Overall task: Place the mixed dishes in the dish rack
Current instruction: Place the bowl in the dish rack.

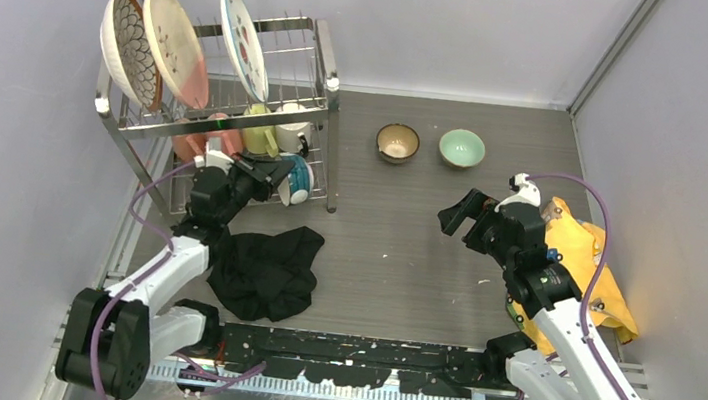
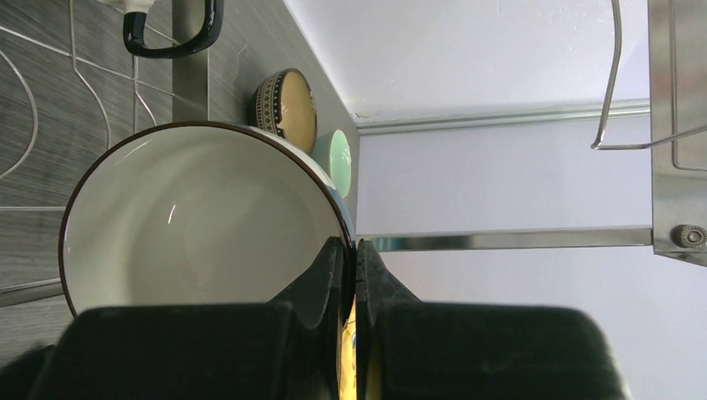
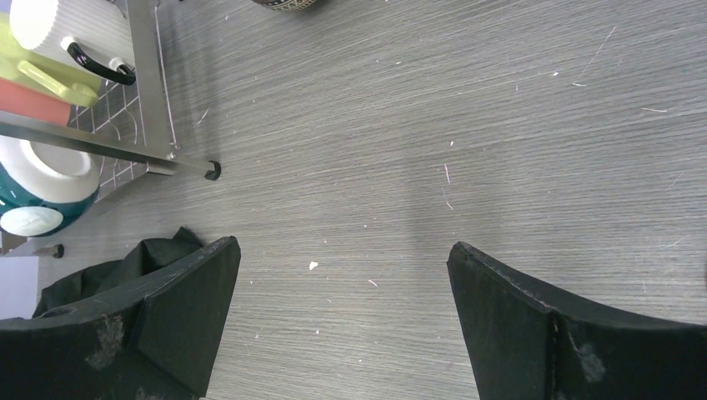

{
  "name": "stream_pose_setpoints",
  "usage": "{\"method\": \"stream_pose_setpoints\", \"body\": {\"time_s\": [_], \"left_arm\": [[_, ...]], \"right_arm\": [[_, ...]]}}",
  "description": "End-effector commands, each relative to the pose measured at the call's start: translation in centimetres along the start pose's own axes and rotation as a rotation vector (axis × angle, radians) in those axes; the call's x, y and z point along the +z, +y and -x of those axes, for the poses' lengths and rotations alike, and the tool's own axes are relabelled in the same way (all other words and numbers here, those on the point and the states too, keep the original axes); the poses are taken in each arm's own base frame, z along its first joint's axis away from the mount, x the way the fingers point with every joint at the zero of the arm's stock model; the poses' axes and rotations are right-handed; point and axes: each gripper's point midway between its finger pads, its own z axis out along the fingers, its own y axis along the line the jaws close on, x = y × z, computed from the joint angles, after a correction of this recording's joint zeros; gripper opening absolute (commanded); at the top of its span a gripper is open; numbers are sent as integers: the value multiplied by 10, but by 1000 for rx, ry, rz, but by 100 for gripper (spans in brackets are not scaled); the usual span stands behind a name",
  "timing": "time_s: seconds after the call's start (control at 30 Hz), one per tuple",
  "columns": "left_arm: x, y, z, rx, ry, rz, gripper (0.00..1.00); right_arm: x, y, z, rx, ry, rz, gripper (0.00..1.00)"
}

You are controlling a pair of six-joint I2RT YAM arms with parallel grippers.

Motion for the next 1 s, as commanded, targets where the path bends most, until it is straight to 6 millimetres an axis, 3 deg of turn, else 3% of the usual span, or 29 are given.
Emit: {"method": "stream_pose_setpoints", "body": {"time_s": [0.0,0.97], "left_arm": [[2,-60,12,37,-27,-223,0],[55,-46,26,-17,-22,-336,0]], "right_arm": [[0,5,10,1,-44,24,100],[5,1,5,-21,-27,11,100]]}}
